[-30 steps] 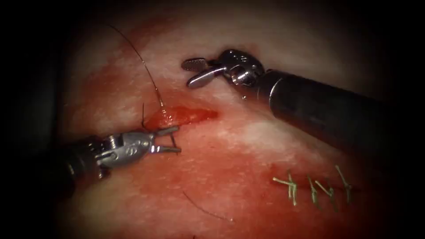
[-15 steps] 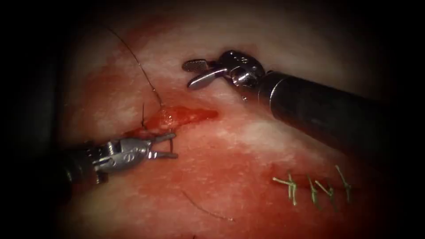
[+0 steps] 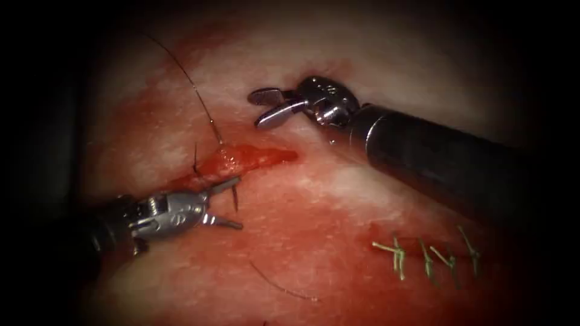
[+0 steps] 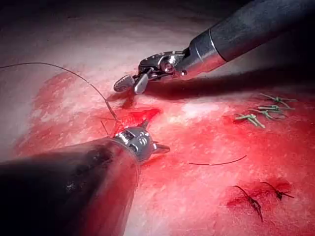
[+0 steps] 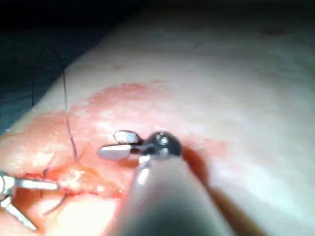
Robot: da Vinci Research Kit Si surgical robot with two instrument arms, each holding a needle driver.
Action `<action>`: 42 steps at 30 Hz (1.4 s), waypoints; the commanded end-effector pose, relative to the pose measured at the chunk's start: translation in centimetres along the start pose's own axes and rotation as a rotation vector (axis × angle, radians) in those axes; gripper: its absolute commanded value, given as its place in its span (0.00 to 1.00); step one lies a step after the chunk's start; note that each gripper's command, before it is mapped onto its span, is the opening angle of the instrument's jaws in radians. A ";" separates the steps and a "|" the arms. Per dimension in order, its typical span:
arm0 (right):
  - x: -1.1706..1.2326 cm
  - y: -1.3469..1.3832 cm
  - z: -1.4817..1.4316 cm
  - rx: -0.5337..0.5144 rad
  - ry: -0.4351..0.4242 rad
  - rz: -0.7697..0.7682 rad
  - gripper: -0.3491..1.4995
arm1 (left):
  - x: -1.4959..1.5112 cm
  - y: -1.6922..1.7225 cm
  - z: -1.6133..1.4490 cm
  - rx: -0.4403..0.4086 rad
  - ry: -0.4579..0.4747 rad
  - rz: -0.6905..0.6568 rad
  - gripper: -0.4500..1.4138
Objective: Wound Closure
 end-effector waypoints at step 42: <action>-0.02 -0.05 0.05 0.010 0.000 -0.004 0.89 | -0.16 -0.22 0.12 -0.020 0.196 -0.235 0.00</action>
